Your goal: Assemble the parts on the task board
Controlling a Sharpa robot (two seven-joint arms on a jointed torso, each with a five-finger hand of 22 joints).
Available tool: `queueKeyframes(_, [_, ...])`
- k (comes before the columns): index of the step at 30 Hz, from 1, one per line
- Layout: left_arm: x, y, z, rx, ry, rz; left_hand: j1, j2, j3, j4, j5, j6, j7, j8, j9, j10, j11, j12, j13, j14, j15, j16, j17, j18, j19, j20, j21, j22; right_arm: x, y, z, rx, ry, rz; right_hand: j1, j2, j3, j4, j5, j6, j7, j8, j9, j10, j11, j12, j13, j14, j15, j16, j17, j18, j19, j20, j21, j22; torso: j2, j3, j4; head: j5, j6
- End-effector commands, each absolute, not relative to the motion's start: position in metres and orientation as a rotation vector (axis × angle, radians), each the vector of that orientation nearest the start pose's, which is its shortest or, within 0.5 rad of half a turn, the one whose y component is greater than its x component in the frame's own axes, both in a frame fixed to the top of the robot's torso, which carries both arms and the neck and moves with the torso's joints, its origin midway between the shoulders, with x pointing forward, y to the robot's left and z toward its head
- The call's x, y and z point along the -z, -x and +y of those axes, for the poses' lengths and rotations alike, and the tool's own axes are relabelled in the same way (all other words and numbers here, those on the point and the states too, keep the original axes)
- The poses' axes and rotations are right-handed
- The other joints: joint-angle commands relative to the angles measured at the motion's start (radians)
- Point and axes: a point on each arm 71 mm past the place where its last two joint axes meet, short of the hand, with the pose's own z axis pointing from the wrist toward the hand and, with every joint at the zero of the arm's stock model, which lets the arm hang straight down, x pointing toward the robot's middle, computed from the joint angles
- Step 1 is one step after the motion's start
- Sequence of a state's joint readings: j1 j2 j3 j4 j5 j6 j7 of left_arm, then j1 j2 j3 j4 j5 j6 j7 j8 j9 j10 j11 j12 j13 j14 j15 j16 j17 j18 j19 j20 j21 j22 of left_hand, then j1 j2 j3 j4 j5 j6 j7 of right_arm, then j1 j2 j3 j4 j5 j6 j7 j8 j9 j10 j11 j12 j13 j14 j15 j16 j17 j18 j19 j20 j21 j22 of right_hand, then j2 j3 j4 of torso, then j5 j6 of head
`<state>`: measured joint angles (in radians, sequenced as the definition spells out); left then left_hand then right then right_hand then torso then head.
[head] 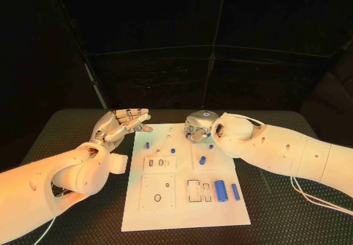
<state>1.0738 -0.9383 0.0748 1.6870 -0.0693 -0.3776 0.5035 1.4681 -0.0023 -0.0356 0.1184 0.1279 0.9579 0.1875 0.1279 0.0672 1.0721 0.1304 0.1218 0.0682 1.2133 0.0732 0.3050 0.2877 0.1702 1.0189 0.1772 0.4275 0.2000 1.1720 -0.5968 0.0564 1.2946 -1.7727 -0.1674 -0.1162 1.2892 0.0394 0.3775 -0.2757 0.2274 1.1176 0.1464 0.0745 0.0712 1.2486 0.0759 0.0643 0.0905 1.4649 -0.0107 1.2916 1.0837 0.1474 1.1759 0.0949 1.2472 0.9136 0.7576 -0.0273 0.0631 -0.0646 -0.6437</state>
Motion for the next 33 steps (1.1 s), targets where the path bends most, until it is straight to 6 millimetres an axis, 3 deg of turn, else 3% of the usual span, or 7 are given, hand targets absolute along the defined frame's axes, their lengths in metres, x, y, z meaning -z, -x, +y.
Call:
queueKeyframes(1, [0.17,-0.452,0.212,1.638,1.046,1.291,0.004,0.001,0.002,-0.006,-0.005,-0.001,0.006,-0.003,-0.001,0.001,0.007,-0.006,-0.001,-0.003,0.0,-0.004,0.001,0.01,-0.006,0.002,0.005,0.001,0.173,-0.524,-0.129,-0.544,0.416,1.507,0.005,-0.009,0.008,0.0,0.004,0.006,-0.001,-0.001,0.001,0.002,-0.003,0.002,0.001,0.03,0.001,0.005,0.002,-0.017,0.003,0.003,0.007,0.002,0.001,-0.0007,0.002,0.003,0.004])
queueKeyframes(12, [0.169,-0.451,0.211,1.643,1.046,1.295,0.004,0.001,0.002,-0.008,-0.005,-0.002,0.007,-0.006,-0.001,-0.001,0.008,-0.01,-0.001,-0.005,0.001,-0.005,0.003,0.01,-0.008,0.002,0.006,0.001,0.17,-0.526,-0.112,-0.56,0.414,1.442,0.004,-0.016,0.016,0.0,0.004,0.008,0.0,-0.002,0.001,0.003,-0.002,0.002,0.0,0.03,0.002,0.008,0.005,-0.018,0.004,0.003,0.012,0.007,0.005,-0.0008,0.0035,0.011,0.002])
queueKeyframes(26, [0.166,-0.45,0.209,1.653,1.043,1.293,0.004,0.001,0.002,-0.008,-0.005,-0.002,0.007,-0.006,-0.001,-0.001,0.008,-0.01,-0.001,-0.005,0.001,-0.005,0.003,0.01,-0.008,0.002,0.006,0.001,0.173,-0.535,-0.096,-0.538,0.424,1.43,-0.004,-0.025,0.024,0.007,0.001,0.007,0.002,-0.003,0.001,0.001,-0.001,0.001,-0.001,0.031,0.003,0.012,0.009,-0.019,0.005,0.004,0.017,0.013,0.02,-0.0067,0.0201,0.002,0.002])
queueKeyframes(33, [0.165,-0.45,0.209,1.655,1.042,1.291,0.004,0.001,0.002,-0.008,-0.005,-0.002,0.007,-0.006,-0.001,-0.001,0.008,-0.01,-0.001,-0.005,0.001,-0.005,0.003,0.01,-0.008,0.002,0.006,0.001,0.172,-0.537,-0.094,-0.51,0.429,1.424,-0.008,-0.027,0.027,0.011,0.0,0.008,0.001,-0.003,0.001,0.002,-0.001,0.001,-0.001,0.031,0.004,0.015,0.012,-0.021,0.009,0.005,0.022,0.021,0.022,-0.0063,0.0197,0.003,0.001])
